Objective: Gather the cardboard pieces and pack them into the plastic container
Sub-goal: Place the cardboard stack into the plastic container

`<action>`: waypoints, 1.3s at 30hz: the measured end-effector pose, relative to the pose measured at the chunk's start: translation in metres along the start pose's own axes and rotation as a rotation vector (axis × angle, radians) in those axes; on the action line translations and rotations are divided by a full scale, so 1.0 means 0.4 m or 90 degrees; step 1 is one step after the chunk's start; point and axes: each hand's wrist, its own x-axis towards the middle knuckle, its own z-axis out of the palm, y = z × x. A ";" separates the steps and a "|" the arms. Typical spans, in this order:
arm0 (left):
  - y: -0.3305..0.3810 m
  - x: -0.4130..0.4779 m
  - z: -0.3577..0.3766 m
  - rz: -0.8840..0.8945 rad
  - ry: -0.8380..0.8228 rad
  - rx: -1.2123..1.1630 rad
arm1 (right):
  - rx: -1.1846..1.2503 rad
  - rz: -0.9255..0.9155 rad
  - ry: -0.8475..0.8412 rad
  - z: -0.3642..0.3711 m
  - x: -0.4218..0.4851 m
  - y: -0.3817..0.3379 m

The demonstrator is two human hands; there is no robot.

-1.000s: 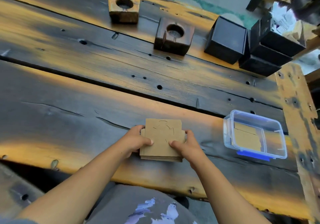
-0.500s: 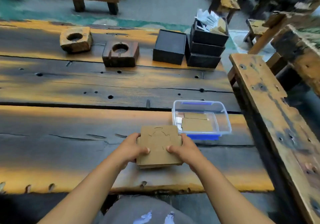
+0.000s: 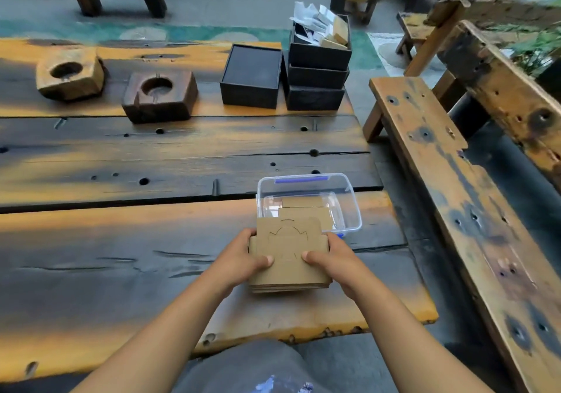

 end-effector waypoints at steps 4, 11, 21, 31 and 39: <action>0.011 0.068 -0.017 -0.001 -0.037 -0.052 | 0.012 0.031 0.014 -0.006 0.030 -0.017; 0.038 0.158 -0.005 0.023 -0.082 -0.091 | -0.037 0.041 0.048 -0.057 0.095 -0.065; 0.116 0.217 0.010 0.031 0.043 -0.062 | -0.054 -0.009 -0.056 -0.127 0.235 -0.148; 0.188 0.287 0.066 0.020 0.131 0.011 | -0.042 -0.012 -0.109 -0.196 0.349 -0.158; 0.155 0.368 0.106 -0.045 0.082 0.081 | -0.069 0.043 -0.079 -0.201 0.399 -0.111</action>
